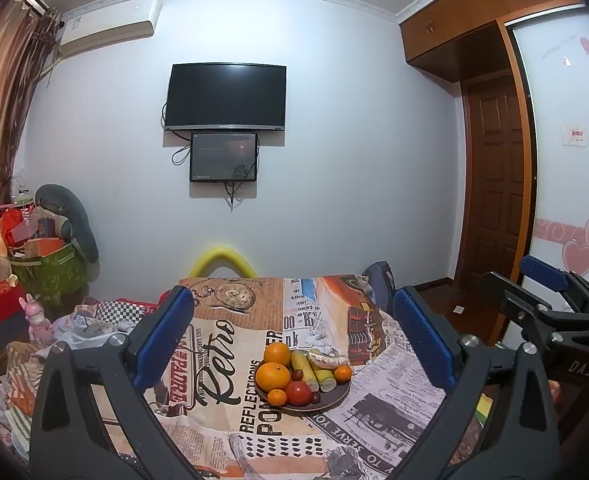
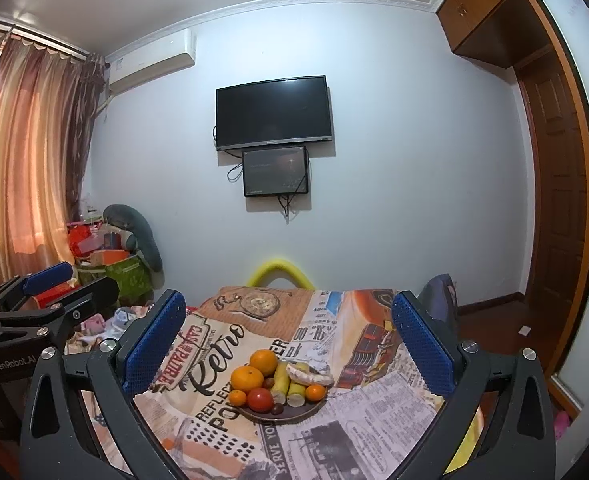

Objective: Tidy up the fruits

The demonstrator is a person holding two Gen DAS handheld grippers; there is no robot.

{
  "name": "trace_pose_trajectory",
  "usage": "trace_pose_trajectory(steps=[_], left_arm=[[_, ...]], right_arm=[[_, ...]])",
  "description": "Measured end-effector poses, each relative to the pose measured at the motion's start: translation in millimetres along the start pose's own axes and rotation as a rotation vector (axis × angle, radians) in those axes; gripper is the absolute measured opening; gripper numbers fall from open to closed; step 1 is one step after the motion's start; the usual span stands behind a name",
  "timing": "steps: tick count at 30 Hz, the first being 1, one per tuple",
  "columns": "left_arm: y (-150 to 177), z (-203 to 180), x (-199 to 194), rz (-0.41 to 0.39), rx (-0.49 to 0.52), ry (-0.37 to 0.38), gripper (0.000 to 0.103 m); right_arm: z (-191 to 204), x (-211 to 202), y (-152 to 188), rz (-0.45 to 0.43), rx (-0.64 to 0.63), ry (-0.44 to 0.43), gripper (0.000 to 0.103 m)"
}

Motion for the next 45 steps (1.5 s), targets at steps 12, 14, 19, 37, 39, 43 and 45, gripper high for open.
trace_pose_trajectory(steps=[12, 14, 19, 37, 39, 43, 45], left_arm=[[0.6, 0.2, -1.1, 0.002, -0.002, 0.006, 0.102], [0.5, 0.3, -0.9, 0.003, -0.004, 0.006, 0.102], [0.9, -0.1, -0.3, 0.006, -0.005, 0.011, 0.102], [0.9, -1.3, -0.5, 0.008, -0.005, 0.014, 0.102], [0.8, -1.1, -0.2, 0.012, -0.007, 0.019, 0.102], [0.6, 0.0, -0.3, 0.013, -0.008, 0.022, 0.102], [0.2, 0.7, 0.0, 0.015, -0.007, 0.023, 0.102]], right_arm=[[1.0, 0.1, 0.3, 0.004, -0.001, -0.001, 0.103], [1.0, -0.1, 0.3, 0.004, -0.001, -0.002, 0.103], [1.0, 0.0, 0.2, 0.004, 0.000, -0.001, 0.103], [0.2, -1.5, -0.5, 0.010, 0.004, 0.002, 0.103], [0.3, -1.5, -0.5, 0.010, 0.003, 0.003, 0.103], [0.5, -2.2, -1.0, 0.009, 0.004, 0.000, 0.103], [1.1, -2.2, -1.4, 0.008, 0.004, -0.002, 0.103]])
Point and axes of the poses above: each gripper's, at about its wrist camera, not at the fingertips, and x roughly the way its jaws point, z to its left, y to its underside, the point moved 5 cm from there along x, roughly the way its jaws point, and after that the axes turned 2 degrees about -x, right-handed, at the moved point
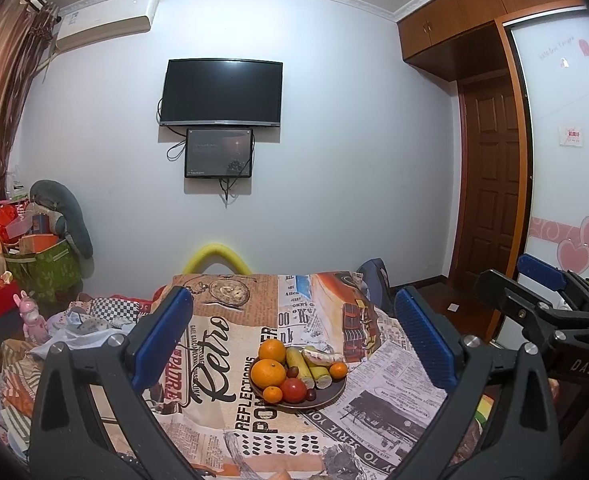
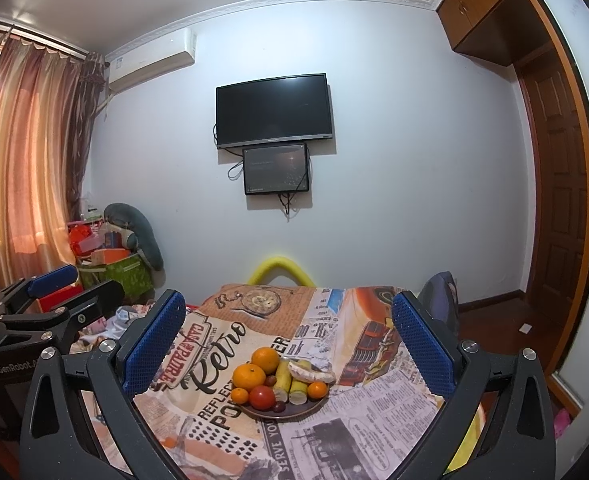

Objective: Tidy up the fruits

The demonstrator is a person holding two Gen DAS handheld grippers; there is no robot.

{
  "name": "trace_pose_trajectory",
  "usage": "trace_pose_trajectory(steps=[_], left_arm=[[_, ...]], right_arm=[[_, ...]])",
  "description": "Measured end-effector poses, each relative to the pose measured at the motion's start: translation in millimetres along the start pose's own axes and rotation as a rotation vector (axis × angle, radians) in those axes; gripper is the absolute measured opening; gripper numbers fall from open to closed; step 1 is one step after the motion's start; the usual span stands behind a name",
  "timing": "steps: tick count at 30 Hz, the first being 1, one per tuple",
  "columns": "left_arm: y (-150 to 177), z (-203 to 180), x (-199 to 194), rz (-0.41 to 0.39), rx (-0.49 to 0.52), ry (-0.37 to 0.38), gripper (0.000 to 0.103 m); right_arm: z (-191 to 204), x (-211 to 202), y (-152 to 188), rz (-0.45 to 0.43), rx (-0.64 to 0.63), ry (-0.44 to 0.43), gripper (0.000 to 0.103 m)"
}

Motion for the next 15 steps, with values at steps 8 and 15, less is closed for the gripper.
trace_pose_trajectory(steps=[8, 15], left_arm=[[0.6, 2.6, -0.1, 0.003, -0.005, 0.002, 0.102], [1.2, 1.9, 1.3, 0.012, -0.001, 0.009, 0.102]], right_arm=[[1.4, -0.7, -1.2, 0.000, -0.002, -0.004, 0.103], [2.4, -1.2, -2.5, -0.002, -0.004, -0.003, 0.103]])
Point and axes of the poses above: each gripper's, at about its wrist camera, not at the fingertips, and x roughly the way its jaws point, z to its left, y to its underside, the point moved 5 cm from there along x, roughly the way its jaws point, and after that the axes turned 2 degrees about -x, right-handed, at the moved point
